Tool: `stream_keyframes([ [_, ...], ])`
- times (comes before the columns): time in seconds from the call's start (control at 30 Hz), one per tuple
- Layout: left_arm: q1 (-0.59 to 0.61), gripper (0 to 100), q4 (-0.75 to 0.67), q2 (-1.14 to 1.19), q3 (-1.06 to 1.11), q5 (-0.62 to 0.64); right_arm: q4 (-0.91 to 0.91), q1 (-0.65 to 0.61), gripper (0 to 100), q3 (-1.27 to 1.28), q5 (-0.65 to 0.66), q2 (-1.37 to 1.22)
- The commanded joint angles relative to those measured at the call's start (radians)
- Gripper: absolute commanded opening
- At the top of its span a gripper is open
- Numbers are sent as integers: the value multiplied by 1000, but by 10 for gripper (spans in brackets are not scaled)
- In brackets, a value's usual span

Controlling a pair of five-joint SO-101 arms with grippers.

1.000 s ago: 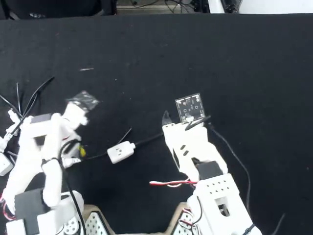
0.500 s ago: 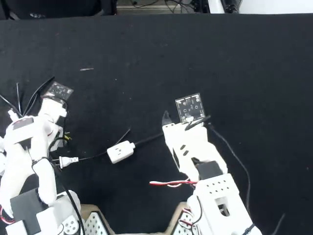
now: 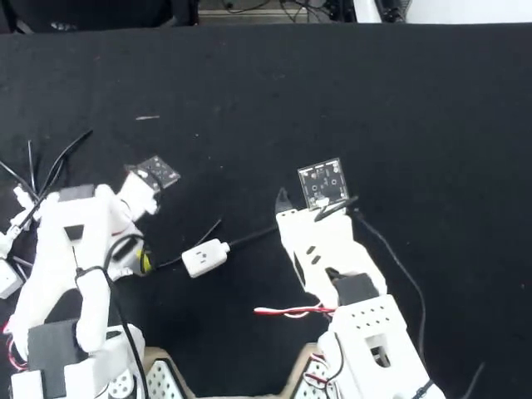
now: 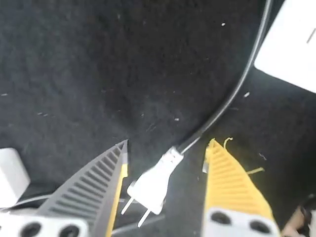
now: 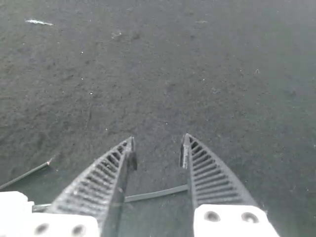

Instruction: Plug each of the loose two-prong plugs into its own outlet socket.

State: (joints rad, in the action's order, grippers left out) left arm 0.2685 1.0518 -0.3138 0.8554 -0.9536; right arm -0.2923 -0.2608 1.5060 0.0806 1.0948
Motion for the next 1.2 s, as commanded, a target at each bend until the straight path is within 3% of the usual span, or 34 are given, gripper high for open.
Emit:
stream_keyframes([
  [0.0, -13, 246, -98, -29, 54, 11, 26, 5, 141, -28, 8, -5],
  [0.27, 12, 230, -232, -29, 117, 15, 26, 5, 141, -30, 8, -5],
  [0.4, 18, 13, -239, -29, 117, 15, 26, 5, 141, -30, 8, -5],
  [0.47, 31, 68, -238, -31, 117, 15, 26, 5, 141, -28, 8, -5],
  [0.7, 171, 29, -230, -40, -7, 18, 26, 5, 141, -28, 8, -5],
  [0.87, 274, 30, -232, -32, -133, 127, 26, 5, 141, -28, 8, -5],
  [1.0, 286, 34, -236, -28, -168, 187, 26, 5, 141, -28, 8, -5],
  [1.17, 286, 192, -230, -29, -168, 222, 26, 5, 141, -28, 8, -5],
])
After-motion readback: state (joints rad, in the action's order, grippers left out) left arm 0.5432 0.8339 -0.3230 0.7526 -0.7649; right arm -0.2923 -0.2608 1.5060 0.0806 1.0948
